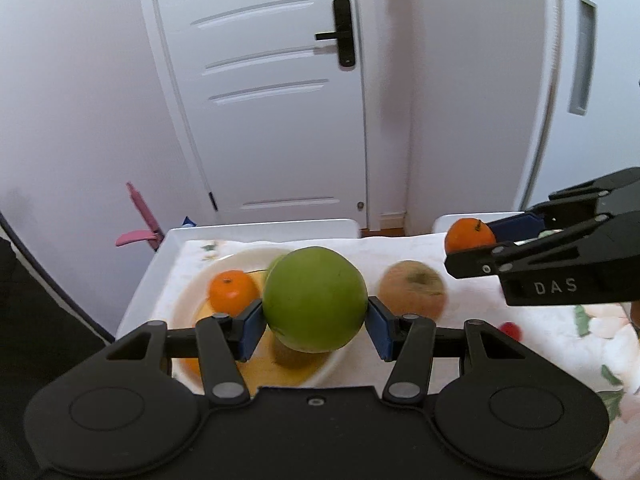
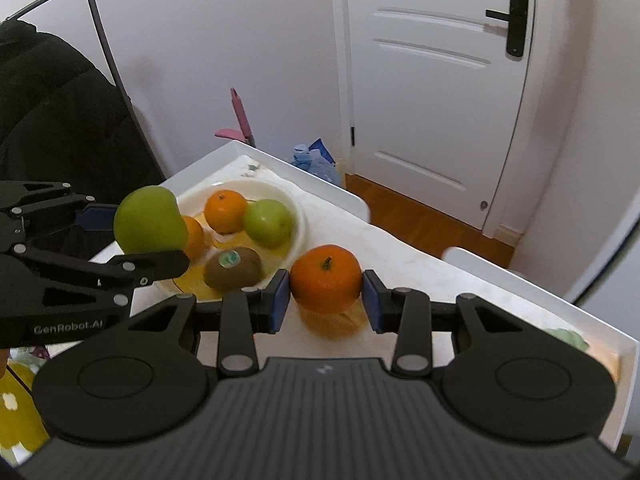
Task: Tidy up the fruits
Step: 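Carry the green apple and tangerine to the bowl and release the apple from the left tool, then lower the tangerine into the bowl and open the right tool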
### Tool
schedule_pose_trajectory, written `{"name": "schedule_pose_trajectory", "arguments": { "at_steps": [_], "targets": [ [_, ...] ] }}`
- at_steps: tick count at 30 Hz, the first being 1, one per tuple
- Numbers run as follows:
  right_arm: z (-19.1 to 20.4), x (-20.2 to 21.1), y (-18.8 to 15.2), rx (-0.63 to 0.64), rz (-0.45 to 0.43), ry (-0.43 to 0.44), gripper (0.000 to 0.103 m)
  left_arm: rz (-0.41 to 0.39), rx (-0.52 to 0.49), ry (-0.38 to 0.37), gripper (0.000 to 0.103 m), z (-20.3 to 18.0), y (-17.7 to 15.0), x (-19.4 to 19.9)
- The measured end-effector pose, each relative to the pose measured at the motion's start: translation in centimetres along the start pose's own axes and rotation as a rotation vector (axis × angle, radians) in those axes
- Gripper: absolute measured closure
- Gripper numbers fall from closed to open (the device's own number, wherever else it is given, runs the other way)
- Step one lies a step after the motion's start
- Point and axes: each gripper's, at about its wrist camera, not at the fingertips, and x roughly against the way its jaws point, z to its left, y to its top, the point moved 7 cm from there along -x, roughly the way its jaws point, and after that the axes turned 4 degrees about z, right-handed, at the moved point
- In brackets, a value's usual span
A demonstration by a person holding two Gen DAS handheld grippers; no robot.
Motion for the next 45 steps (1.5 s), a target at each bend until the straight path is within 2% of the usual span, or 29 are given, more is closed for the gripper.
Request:
{"name": "schedule_pose_trajectory", "arguments": {
  "at_steps": [9,15,24,31,33,35,36,45],
  "targets": [
    [4.0,-3.9,2.5,-0.023,0.025,-0.015,0.049,0.028,-0.023,0.017,0.045,7.0,0.0,-2.7],
    [6.0,-6.7,3.5,-0.048,0.043,-0.033,0.049,0.061,-0.051,0.006,0.045,10.2,-0.2,-5.7],
    [7.0,-9.2,3.6,-0.103,0.066,-0.066,0.049,0.109,-0.075,-0.035,0.045,12.5,-0.3,-10.2],
    [6.9,-10.1,3.5,-0.134,0.081,-0.079,0.049,0.142,-0.075,-0.074,0.045,13.1,-0.6,-11.6],
    [7.0,-10.3,3.5,-0.139,0.085,-0.078,0.049,0.139,-0.075,-0.077,0.041,13.2,-0.6,-11.6],
    [7.0,-10.6,3.5,-0.145,0.088,-0.074,0.049,0.114,-0.084,-0.076,0.015,13.2,-0.4,-11.1],
    [7.0,-10.7,3.5,-0.149,0.089,-0.071,0.049,0.102,-0.086,-0.078,0.012,13.2,-0.3,-10.9],
    [7.1,-10.9,3.7,-0.148,0.097,-0.057,0.049,0.104,-0.085,-0.091,0.011,12.8,-0.9,-9.2]
  ]
}}
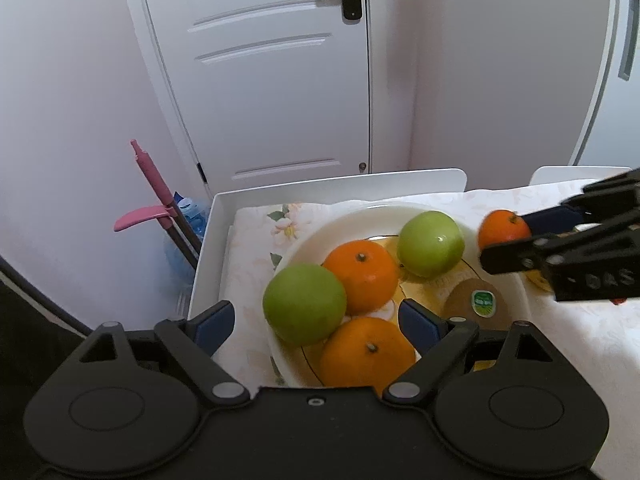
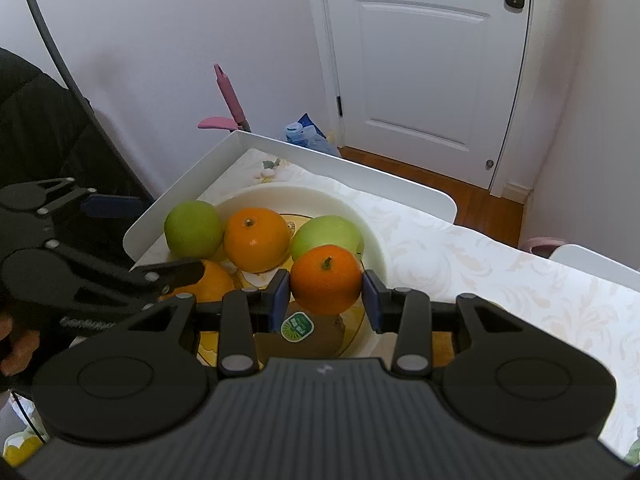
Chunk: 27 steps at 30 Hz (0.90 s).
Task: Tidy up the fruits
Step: 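Lower the tangerine into the bowl and open the right tool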
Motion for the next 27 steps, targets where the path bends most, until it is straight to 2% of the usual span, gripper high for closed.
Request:
{"name": "schedule_pose_trajectory", "arguments": {
  "at_steps": [15,17,20,27],
  "targets": [
    [-1.2,-2.8,-0.5,0.007,0.066,-0.010,0.047,0.036,0.061,0.020,0.011,-0.6,-2.7,1.6],
    [-1.1,-2.6,-0.5,0.011,0.053,-0.014,0.023,0.040,0.063,0.022,0.011,-0.6,-2.8,1.6],
    [-1.0,-1.7,-0.2,0.016,0.016,-0.011,0.003,0.042,0.059,0.028,0.011,-0.8,-3.0,1.8],
    [-1.1,-0.4,0.0,0.045,0.000,-0.014,0.002,0.017,0.068,0.039,0.011,-1.1,-3.0,2.4]
  ]
}}
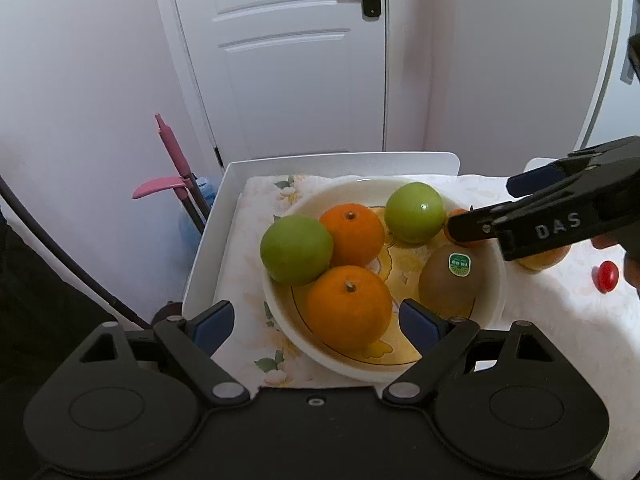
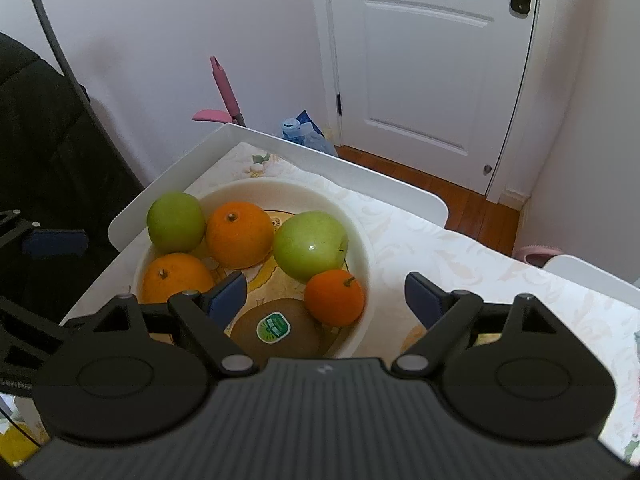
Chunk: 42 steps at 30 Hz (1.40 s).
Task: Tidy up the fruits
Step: 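Lower the tangerine into the bowl and open the right tool, then move both open tools back toward the red tomatoes and last tangerine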
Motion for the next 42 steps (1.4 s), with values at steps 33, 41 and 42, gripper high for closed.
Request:
{"name": "schedule_pose_trajectory", "arguments": {
  "at_steps": [33,41,42],
  "targets": [
    [-9.7,13.3,-7.5,-0.211,-0.102,-0.121,0.002,-0.076,-0.131,-0.093,0.009,-9.9,1.6,5.1],
    [-14.9,15.2,-10.2,-0.166,-0.081,-0.206,0.002,-0.077,-0.102,-0.122,0.004,-15.2,2.0,5.6],
    [-15.7,15.3,-10.5,-0.156,-0.070,-0.212,0.002,-0.070,-0.099,-0.129,0.004,-15.9,1.9,5.4]
  ]
}}
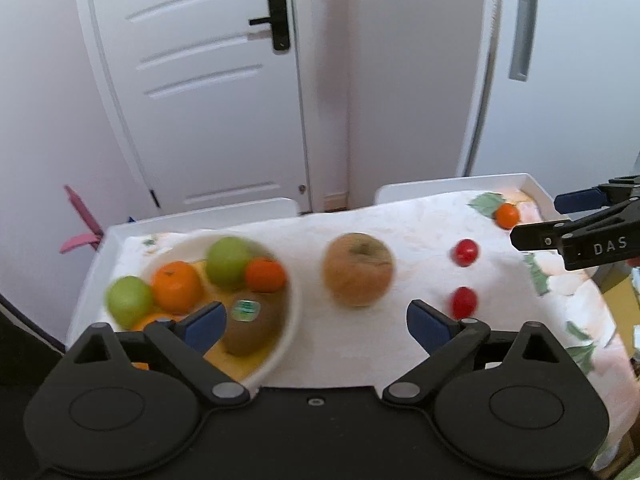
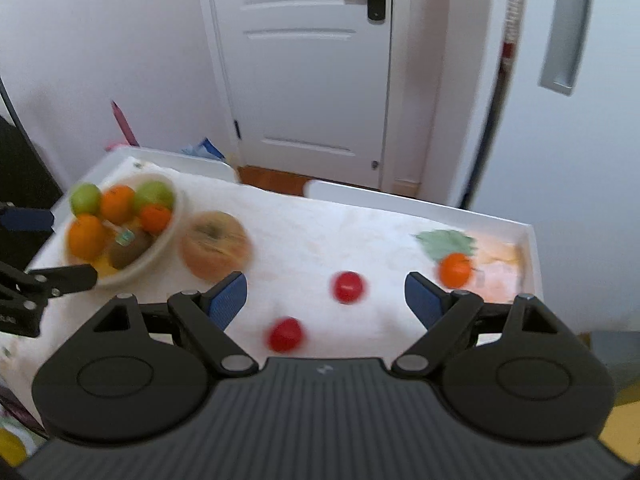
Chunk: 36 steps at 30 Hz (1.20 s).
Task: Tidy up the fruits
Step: 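Move both open tools back toward the red tomatoes and last tangerine, then grasp a red tomato with the left tool while the right tool grasps the tangerine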
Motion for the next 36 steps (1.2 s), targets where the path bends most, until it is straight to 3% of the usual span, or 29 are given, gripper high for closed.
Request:
{"name": "schedule_pose_trajectory", "arguments": {
  "at_steps": [11,19,22,36],
  "targets": [
    [-7.6,-2.1,-1.3,0.037,0.033,0.022,0.002,0.031,0.018,0.008,0.005,-7.7,0.6,-4.1],
    [-10.8,-5.1,-1.5,0.070,0.045,0.046,0.002,0.053,0.001,0.020,0.007,-11.5,0.9,-7.9],
    [-11.5,-6.3,-1.5,0.078,0.051,0.056,0.002,0.084,-0.009,0.021,0.018,-12.5,0.6,-9.5],
    [-12.1,-10.5,-1.2,0.119,0.082,0.085,0.006,0.160,-0.019,0.023,0.050,-14.0,-0.2,-13.3]
  ]
}}
